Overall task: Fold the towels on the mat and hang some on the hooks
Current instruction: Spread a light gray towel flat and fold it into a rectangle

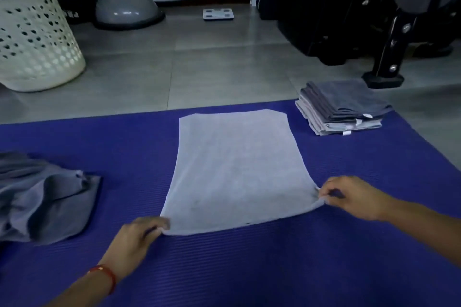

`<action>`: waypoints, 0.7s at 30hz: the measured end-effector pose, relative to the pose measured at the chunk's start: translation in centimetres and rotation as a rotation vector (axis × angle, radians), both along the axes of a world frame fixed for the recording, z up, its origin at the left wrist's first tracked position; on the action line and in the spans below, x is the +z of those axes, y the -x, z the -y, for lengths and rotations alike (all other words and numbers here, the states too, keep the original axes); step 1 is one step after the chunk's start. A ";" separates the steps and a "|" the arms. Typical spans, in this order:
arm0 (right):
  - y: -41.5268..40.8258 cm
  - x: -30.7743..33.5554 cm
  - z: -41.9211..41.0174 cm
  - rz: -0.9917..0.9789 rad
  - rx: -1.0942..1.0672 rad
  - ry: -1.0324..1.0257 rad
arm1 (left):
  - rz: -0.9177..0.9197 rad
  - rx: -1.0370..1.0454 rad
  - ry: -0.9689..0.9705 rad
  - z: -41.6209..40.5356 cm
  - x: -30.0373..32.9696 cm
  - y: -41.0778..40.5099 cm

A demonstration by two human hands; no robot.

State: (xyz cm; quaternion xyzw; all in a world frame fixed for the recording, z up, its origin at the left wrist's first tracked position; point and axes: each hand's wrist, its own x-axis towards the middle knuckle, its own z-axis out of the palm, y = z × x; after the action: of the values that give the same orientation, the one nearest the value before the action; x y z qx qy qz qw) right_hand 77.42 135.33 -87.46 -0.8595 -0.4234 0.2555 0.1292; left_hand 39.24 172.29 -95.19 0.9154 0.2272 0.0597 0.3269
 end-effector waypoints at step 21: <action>0.7 -2.2 -2.1 -0.042 0.156 0.193 | -0.136 0.053 -0.010 2.8 1.3 1.1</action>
State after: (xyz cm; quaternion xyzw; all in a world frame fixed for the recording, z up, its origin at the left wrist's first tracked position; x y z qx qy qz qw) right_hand 76.73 137.42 -89.66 -0.8267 -0.4597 0.3225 0.0344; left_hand 38.13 169.46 -93.90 0.9126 0.2726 0.0073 0.3047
